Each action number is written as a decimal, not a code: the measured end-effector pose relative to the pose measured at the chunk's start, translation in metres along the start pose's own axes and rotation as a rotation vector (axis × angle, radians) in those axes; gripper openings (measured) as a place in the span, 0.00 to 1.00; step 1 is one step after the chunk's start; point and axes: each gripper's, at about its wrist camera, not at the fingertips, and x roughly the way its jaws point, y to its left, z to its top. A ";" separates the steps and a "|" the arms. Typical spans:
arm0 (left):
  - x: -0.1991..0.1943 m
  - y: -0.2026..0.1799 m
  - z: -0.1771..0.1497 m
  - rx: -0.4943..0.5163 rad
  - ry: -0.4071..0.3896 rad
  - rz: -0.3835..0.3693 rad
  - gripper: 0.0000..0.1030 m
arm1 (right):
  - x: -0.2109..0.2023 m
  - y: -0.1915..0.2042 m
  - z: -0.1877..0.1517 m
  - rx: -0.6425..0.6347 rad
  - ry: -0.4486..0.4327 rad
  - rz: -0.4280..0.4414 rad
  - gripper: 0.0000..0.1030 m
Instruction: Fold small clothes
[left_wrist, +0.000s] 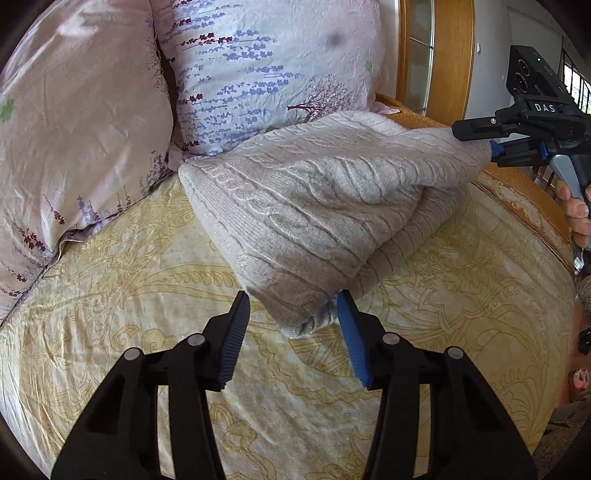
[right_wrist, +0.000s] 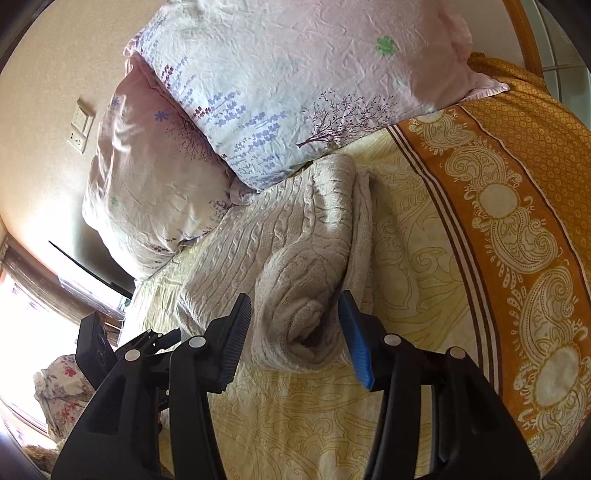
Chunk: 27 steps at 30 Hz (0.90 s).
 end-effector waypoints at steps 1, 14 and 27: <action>0.001 -0.001 0.000 0.006 0.004 0.017 0.45 | 0.001 0.001 -0.001 -0.006 -0.003 -0.026 0.50; -0.002 -0.004 0.006 0.009 -0.051 0.116 0.27 | -0.002 0.009 -0.005 -0.058 -0.079 -0.134 0.18; -0.027 0.026 0.001 -0.215 -0.138 -0.033 0.11 | -0.029 0.020 -0.012 -0.105 -0.214 -0.157 0.11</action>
